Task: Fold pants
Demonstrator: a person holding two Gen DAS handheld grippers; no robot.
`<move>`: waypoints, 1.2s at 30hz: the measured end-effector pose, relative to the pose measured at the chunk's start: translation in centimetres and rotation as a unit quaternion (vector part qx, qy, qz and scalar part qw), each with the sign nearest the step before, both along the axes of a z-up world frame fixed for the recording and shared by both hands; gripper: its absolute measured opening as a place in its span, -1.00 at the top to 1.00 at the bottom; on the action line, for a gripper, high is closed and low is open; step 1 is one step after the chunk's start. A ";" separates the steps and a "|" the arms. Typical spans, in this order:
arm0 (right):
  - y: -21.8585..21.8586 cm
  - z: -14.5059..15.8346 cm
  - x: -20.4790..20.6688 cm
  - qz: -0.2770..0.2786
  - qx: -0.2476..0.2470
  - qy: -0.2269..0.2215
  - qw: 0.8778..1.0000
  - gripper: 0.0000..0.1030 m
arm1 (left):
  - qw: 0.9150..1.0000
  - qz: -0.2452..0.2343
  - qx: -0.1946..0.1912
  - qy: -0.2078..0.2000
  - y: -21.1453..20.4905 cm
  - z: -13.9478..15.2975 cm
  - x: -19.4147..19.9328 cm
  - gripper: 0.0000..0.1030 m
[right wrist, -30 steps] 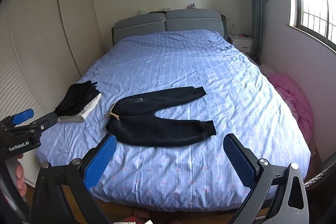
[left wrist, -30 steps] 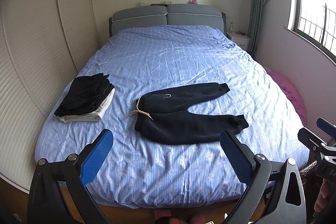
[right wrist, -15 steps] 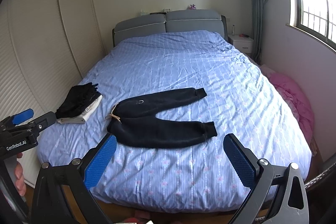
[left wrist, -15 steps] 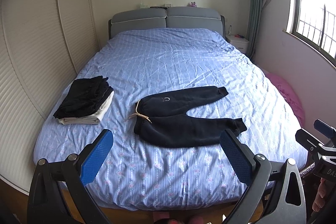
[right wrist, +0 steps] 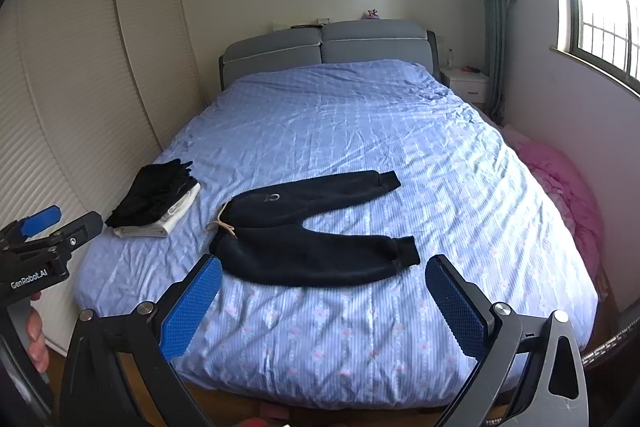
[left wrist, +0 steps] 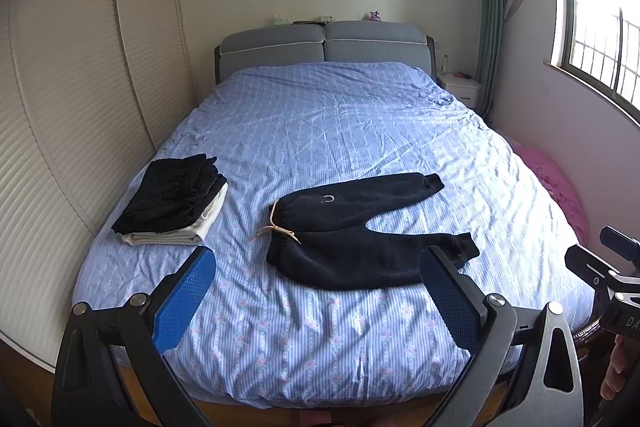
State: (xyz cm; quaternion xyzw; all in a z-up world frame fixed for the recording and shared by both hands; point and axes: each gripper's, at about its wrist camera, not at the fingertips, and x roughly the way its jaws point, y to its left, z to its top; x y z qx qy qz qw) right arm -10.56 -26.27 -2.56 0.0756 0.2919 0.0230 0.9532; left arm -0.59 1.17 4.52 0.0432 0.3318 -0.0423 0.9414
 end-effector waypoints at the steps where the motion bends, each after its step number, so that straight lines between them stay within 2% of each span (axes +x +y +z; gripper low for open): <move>1: 0.0 0.0 0.0 0.000 -0.001 0.000 1.000 -1.00 | 1.000 0.000 0.000 -0.001 0.0 0.0 -0.1 -1.00; 15: 0.1 0.1 0.2 -0.001 -0.003 -0.002 1.000 -1.00 | 1.000 -0.001 -0.002 -0.006 0.0 0.2 0.1 -1.00; 24: 0.1 -0.2 0.7 0.001 -0.004 0.007 1.000 -1.00 | 1.000 0.000 0.000 0.005 -0.3 -0.3 1.0 -1.00; 30: 0.2 -0.5 1.3 0.004 -0.006 0.011 1.000 -1.00 | 1.000 0.003 0.000 0.015 -0.1 -1.3 2.1 -1.00; 36: 0.2 -1.9 2.9 -0.001 -0.002 0.030 1.000 -1.00 | 0.999 0.010 0.005 0.039 0.8 -3.6 4.5 -1.00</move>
